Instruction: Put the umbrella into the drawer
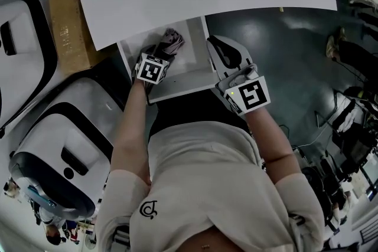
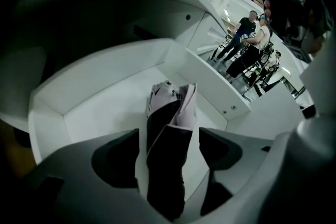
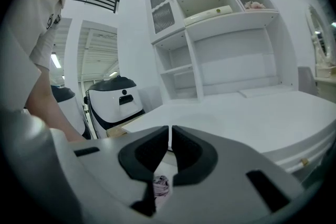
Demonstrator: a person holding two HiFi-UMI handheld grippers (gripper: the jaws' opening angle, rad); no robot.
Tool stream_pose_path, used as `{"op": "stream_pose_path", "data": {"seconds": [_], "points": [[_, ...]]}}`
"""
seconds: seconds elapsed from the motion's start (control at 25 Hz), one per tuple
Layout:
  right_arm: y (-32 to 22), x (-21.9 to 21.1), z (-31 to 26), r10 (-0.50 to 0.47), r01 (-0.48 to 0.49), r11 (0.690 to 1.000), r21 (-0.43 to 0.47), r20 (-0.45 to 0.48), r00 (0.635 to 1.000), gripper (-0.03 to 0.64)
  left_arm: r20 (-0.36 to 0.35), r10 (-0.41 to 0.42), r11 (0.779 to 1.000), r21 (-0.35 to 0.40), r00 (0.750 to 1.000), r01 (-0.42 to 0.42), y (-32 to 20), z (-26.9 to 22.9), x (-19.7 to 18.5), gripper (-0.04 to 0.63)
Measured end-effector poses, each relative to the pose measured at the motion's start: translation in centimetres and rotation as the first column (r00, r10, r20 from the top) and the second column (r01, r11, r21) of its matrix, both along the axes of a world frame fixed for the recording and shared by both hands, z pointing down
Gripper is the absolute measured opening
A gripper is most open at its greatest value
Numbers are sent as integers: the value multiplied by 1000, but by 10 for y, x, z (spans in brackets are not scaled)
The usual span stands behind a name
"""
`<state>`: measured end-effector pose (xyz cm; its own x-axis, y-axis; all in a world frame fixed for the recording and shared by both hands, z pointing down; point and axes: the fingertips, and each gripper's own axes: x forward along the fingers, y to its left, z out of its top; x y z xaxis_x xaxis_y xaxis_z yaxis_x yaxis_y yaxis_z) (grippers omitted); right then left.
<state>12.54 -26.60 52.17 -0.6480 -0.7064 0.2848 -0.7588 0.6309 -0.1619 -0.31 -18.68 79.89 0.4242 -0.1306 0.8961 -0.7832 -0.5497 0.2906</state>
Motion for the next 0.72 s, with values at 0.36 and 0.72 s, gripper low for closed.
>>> {"op": "stream_pose_path", "data": {"seconds": [0.36, 0.72], "points": [[5, -11, -33, -33, 33, 999, 41, 2, 999, 32, -21, -75, 935, 347, 997, 78, -35, -129, 0, 108], [16, -29, -74, -48, 48, 994, 103, -1, 999, 8, -212, -111, 810, 547, 971, 212, -48, -265, -13, 12]]}}
